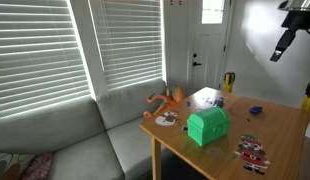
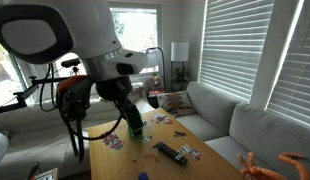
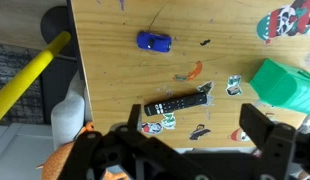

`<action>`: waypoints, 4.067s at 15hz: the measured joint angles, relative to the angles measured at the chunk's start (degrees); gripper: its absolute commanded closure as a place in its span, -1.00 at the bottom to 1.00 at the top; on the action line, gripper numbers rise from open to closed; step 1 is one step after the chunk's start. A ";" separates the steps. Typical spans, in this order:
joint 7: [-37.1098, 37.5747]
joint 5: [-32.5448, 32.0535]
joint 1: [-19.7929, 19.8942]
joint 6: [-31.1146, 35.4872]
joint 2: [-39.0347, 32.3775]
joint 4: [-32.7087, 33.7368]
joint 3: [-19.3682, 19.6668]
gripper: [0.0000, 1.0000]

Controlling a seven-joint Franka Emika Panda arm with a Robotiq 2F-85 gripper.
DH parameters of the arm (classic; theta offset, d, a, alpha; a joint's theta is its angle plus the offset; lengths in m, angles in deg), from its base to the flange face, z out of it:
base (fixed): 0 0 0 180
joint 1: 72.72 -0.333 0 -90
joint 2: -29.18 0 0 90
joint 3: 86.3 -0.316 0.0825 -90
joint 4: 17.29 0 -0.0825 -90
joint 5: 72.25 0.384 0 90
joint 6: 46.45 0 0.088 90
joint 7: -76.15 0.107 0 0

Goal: Put the toy car, upside down on the table

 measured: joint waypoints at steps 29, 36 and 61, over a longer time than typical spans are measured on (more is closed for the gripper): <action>35.25 11.20 10.56 -14.96 -35.47 20.30 0.05 -1.00; 36.03 12.36 10.74 -14.90 -35.86 20.19 -0.09 -1.00; 52.18 31.13 16.77 -18.10 -46.81 17.25 2.01 -1.00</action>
